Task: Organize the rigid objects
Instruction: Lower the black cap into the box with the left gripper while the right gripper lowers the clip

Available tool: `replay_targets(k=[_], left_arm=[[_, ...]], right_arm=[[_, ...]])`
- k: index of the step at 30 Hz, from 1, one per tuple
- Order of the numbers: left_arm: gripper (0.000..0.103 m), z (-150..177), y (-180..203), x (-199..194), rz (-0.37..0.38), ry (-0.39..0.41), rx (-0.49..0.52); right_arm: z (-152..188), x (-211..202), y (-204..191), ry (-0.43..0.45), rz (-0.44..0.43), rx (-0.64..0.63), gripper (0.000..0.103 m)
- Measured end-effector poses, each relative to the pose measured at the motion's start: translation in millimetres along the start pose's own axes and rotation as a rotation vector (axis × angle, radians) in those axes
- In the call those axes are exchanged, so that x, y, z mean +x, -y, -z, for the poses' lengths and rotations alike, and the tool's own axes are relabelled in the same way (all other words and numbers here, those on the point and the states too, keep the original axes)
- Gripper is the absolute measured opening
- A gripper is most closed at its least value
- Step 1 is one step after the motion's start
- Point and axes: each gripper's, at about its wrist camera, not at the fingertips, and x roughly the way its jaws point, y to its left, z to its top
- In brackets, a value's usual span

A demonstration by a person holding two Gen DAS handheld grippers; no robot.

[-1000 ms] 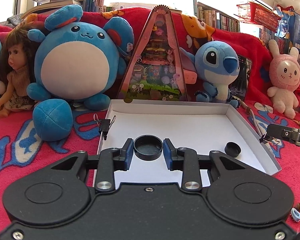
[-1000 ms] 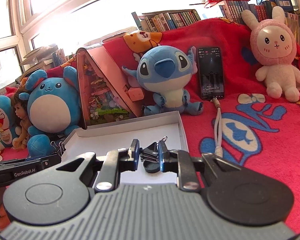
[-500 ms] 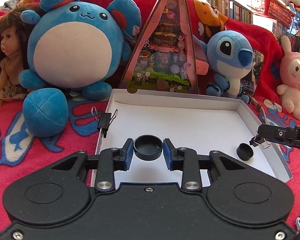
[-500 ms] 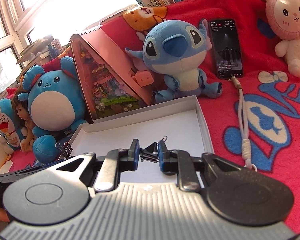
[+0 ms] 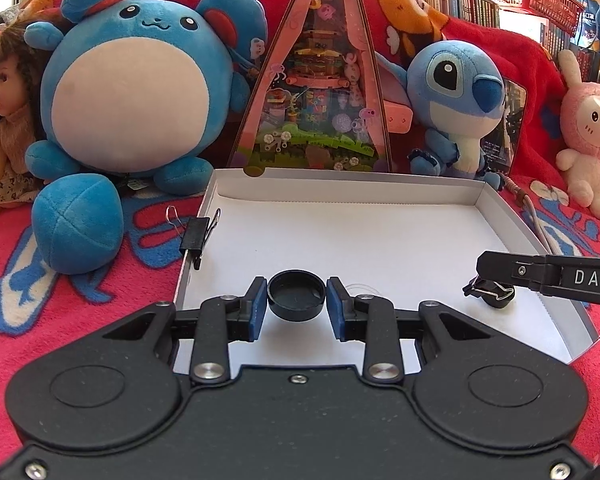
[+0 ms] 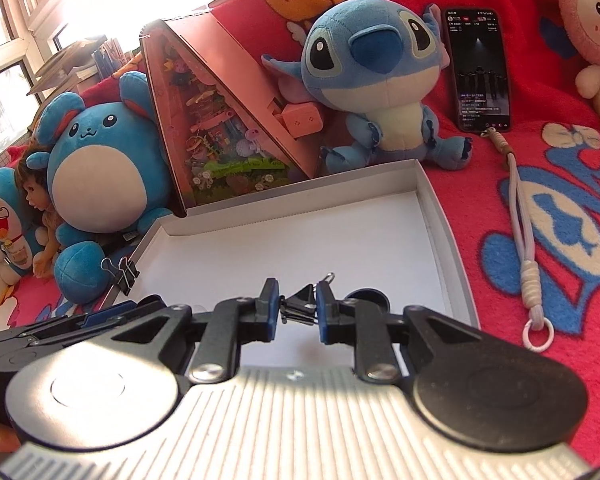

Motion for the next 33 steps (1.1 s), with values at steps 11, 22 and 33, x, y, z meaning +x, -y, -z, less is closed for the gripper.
replay_targets(k=[11, 22, 33], left_arm=[[0.031, 3, 3, 7, 0.000, -0.013, 0.004], [0.031, 5, 2, 13, -0.004, -0.028, 0.003], [0.031, 7, 3, 15, -0.005, -0.028, 0.006]], right_arm=[[4, 6, -1, -0.014, 0.019, -0.023, 0.024], [5, 8, 1, -0.016, 0.020, -0.018, 0.024], [7, 9, 2, -0.023, 0.022, -0.013, 0.024]])
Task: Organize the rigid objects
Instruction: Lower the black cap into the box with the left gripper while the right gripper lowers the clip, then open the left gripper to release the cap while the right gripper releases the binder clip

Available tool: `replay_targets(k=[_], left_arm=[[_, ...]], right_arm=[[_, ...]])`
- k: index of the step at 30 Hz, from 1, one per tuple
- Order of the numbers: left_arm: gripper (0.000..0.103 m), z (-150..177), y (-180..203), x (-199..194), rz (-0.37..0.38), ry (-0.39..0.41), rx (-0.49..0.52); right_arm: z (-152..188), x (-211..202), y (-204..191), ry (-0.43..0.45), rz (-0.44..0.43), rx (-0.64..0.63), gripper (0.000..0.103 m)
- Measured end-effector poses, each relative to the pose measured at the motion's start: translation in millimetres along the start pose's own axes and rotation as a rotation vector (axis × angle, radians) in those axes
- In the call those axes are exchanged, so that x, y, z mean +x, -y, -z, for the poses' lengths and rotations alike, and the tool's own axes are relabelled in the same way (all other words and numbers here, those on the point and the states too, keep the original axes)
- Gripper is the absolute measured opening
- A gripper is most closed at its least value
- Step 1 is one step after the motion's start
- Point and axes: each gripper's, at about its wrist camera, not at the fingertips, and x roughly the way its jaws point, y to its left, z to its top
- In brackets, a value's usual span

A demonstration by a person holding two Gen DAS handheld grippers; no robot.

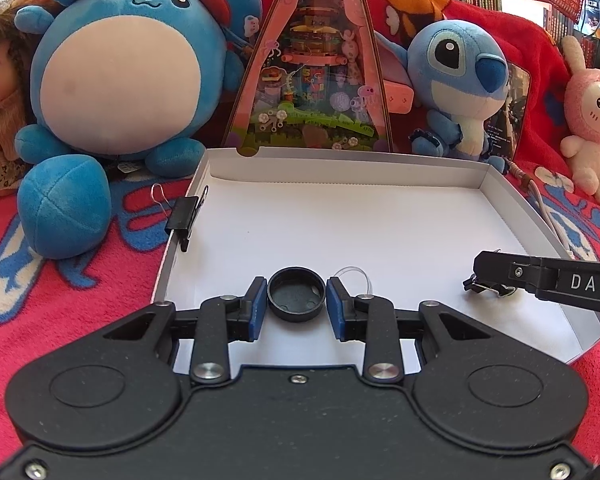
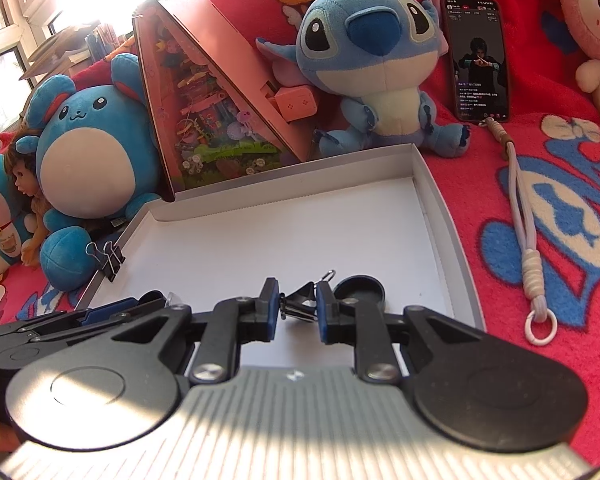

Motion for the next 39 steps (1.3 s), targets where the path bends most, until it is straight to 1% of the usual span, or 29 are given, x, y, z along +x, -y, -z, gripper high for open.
replay_targets(k=[6, 9, 13, 15, 17, 19, 21, 26, 28, 31, 37, 39], left_arm=[[0.031, 0, 0, 0, 0.001, -0.003, -0.008], [0.031, -1, 0, 0, 0.003, -0.005, -0.007], [0.039, -1, 0, -4, 0.005, 0.001, -0.007], [0.040, -1, 0, -6, 0.007, 0.005, -0.007], [0.044, -1, 0, -9, 0.009, 0.007, -0.008], [0.047, 0, 0, -14, 0.017, 0.012, -0.012], [0.051, 0, -1, -18, 0.024, 0.018, -0.015], [0.063, 3, 1, -31, 0.041, 0.041, -0.011], [0.065, 3, 2, -36, 0.046, 0.049, -0.007], [0.073, 4, 2, -43, 0.050, 0.063, -0.003], [0.080, 9, 3, -60, 0.062, 0.100, 0.003], [0.082, 11, 3, -66, 0.064, 0.115, 0.004]], right_arm=[[2, 1, -1, -0.002, 0.002, -0.006, 0.025], [1, 0, -1, 0.000, 0.002, -0.009, 0.028], [2, -3, 0, 0.006, -0.002, -0.009, 0.028], [2, -5, -1, 0.007, -0.001, -0.015, 0.032], [2, -7, -1, 0.012, -0.002, -0.018, 0.043], [2, -10, -1, 0.018, -0.007, -0.018, 0.047], [2, -14, -2, 0.027, -0.007, -0.026, 0.048], [3, -25, -4, 0.055, -0.010, -0.051, 0.063], [3, -30, -5, 0.067, -0.008, -0.062, 0.066], [4, -37, -6, 0.086, -0.006, -0.080, 0.071], [7, -52, -7, 0.122, -0.006, -0.109, 0.084], [9, -57, -8, 0.133, -0.009, -0.123, 0.086]])
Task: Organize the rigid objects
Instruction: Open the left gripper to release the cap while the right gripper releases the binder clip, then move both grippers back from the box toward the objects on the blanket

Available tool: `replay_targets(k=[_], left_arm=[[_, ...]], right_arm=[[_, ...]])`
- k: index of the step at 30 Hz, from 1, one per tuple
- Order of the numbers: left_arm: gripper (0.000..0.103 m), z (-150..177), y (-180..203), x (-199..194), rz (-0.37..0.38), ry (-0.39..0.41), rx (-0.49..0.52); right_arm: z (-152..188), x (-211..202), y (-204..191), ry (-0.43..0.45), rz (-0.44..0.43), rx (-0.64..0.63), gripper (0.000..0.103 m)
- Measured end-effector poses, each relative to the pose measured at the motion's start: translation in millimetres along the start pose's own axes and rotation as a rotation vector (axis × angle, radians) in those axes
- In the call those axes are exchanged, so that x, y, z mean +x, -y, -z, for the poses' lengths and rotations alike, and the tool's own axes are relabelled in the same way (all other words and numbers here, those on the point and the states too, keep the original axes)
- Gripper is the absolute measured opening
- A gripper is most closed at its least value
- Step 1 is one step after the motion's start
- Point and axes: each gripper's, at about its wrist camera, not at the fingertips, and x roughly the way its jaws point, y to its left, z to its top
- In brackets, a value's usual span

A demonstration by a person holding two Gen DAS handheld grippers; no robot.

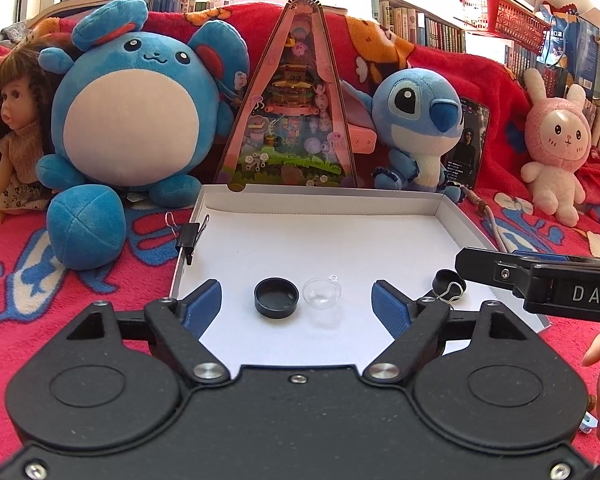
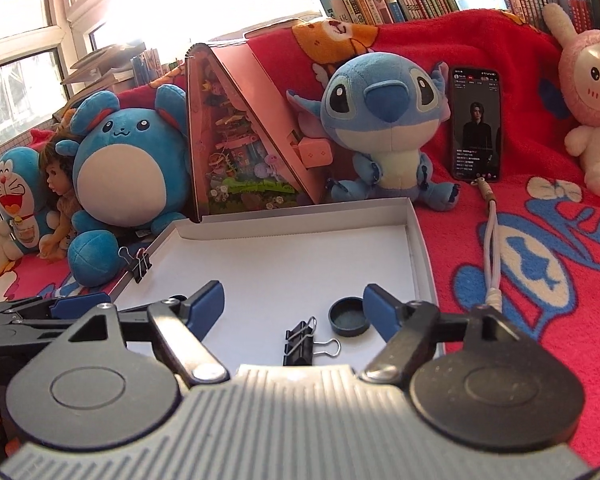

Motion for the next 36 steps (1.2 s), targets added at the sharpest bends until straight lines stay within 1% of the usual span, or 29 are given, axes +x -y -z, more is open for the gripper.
replay_targets(k=[2, 8, 13, 16, 19, 23, 28, 36], left_arm=[[0.084, 2, 1, -6, 0.005, 0.013, 0.004], [0.085, 8, 4, -23, 0.023, 0.039, 0.021], [0.086, 16, 8, -38, 0.033, 0.066, 0.030], [0.086, 23, 9, -46, 0.043, 0.071, 0.032], [0.086, 30, 10, -53, 0.045, 0.078, 0.039], [0.087, 38, 12, -59, 0.049, 0.081, 0.047], [0.087, 52, 11, -65, 0.061, 0.065, 0.039], [0.087, 73, 15, -75, 0.048, 0.063, 0.063]], right_arm=[[2, -5, 0, 0.008, -0.003, -0.008, 0.087], [8, -19, 1, 0.025, -0.004, -0.018, 0.088], [16, -33, -1, 0.048, 0.013, -0.056, 0.090], [22, -40, -2, 0.059, 0.022, -0.080, 0.093], [28, -46, -3, 0.067, 0.032, -0.101, 0.094], [36, -52, -4, 0.070, 0.047, -0.115, 0.095], [48, -60, -4, 0.068, 0.053, -0.125, 0.097], [73, -70, -7, 0.067, 0.083, -0.154, 0.098]])
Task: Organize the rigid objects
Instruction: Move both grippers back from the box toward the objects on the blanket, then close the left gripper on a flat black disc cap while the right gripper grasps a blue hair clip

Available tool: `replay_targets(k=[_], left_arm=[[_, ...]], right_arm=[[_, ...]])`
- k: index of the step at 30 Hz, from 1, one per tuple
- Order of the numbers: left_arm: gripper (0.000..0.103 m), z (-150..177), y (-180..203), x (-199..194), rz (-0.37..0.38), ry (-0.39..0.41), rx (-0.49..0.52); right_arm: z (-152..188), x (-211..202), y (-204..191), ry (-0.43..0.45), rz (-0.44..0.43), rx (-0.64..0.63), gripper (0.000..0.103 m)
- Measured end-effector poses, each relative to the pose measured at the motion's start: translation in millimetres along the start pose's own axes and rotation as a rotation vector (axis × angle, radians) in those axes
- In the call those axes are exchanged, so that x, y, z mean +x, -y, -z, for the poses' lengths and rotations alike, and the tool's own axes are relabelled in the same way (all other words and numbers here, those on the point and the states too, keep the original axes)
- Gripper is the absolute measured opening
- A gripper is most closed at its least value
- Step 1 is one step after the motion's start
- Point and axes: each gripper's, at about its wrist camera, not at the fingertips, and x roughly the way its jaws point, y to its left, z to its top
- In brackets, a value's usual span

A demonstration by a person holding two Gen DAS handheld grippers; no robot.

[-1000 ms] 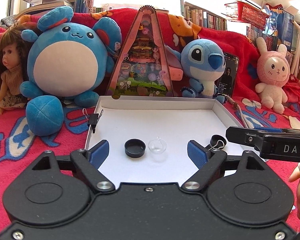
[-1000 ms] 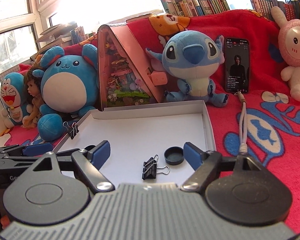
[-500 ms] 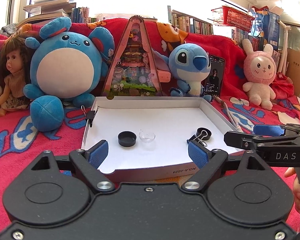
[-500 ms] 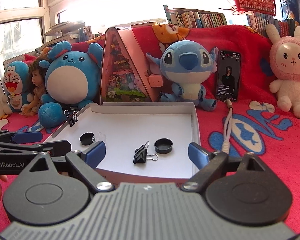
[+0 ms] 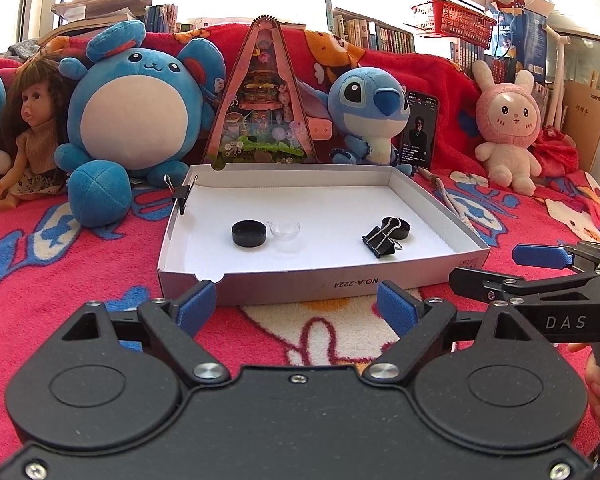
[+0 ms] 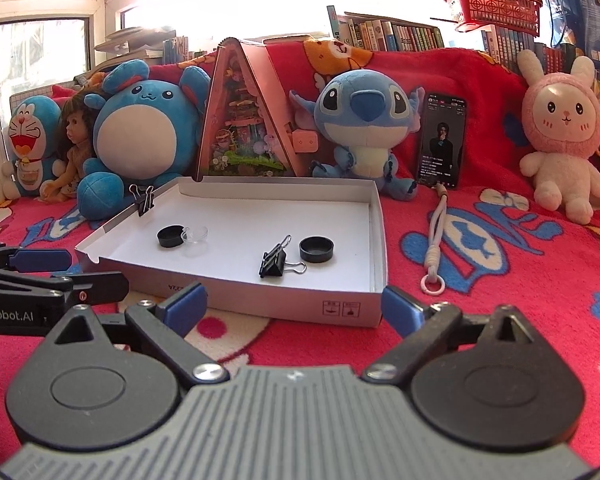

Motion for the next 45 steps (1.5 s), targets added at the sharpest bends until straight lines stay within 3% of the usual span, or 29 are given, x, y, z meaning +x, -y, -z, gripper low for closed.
replay_targets(k=[17, 29, 33, 45], left_arm=[[0.085, 40, -1, -32, -0.012, -0.005, 0.017], [0.059, 63, -2, -59, 0.008, -0.058, 0.052], [0.051, 66, -1, -60, 0.015, -0.077, 0.052], [0.048, 67, 4, -55, -0.008, -0.057, 0.093]], right_arm=[[55, -35, -19, 0.044, 0.024, 0.033, 0.096], [73, -65, -15, 0.006, 0.041, 0.026, 0.062], [76, -67, -17, -0.016, 0.042, -0.005, 0.057], [78, -64, -5, -0.047, 0.081, -0.044, 0.050]])
